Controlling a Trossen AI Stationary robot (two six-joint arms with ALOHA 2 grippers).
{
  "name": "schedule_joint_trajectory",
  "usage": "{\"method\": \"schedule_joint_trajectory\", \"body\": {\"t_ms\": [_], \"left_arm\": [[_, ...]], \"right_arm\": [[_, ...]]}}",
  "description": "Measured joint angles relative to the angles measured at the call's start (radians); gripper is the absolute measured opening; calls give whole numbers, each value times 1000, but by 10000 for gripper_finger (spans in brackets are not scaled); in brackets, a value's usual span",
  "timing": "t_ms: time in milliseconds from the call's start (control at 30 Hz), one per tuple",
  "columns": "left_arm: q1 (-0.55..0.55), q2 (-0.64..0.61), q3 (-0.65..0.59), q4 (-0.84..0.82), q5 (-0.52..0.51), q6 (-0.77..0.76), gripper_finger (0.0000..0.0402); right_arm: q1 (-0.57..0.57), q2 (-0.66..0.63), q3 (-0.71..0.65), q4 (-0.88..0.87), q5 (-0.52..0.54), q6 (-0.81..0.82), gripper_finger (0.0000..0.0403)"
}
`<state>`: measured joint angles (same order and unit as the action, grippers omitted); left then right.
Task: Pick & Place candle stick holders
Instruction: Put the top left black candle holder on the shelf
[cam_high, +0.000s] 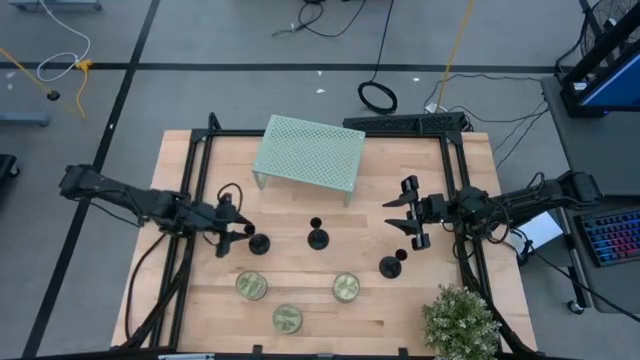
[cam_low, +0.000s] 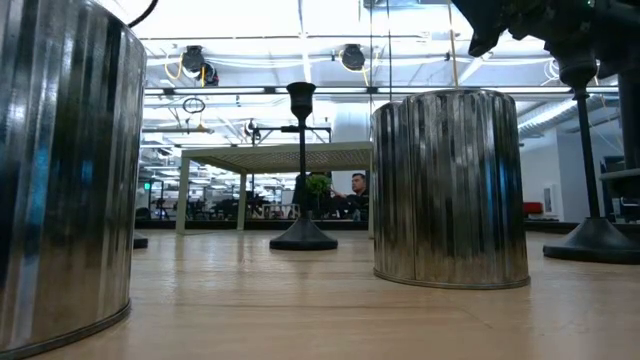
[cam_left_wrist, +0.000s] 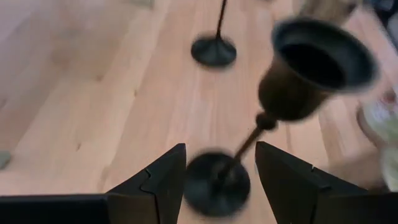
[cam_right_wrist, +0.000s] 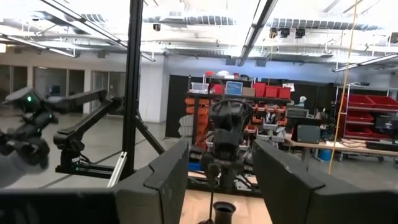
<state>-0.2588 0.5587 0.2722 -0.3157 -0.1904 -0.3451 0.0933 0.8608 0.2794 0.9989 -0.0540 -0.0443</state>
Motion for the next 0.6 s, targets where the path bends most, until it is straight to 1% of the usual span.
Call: {"method": "schedule_joint_trajectory", "body": {"t_ms": [100, 200, 300, 367, 433, 467, 533, 600], "left_arm": [[0, 18, -109, 209, -8, 52, 200], [0, 30, -179, 340, -15, 81, 200], [0, 31, -211, 385, -24, 84, 199], [0, 31, -221, 411, -28, 91, 189], [0, 31, -222, 444, -15, 106, 163], [0, 31, -222, 463, 1, 119, 143], [0, 31, -222, 530, 28, 140, 92], [0, 30, -222, 608, 60, 179, 33]], "right_arm": [[0, 0, 0, 0, 0, 23, 169], [0, 0, 0, 2, 0, 33, 169], [0, 0, 0, 4, 0, 29, 169], [0, 0, 0, 3, 0, 23, 169], [0, 0, 0, 4, 0, 14, 169], [0, 0, 0, 4, 0, 7, 169], [0, 0, 0, 4, 0, 1, 169], [0, 0, 0, 3, 0, 0, 169]]}}
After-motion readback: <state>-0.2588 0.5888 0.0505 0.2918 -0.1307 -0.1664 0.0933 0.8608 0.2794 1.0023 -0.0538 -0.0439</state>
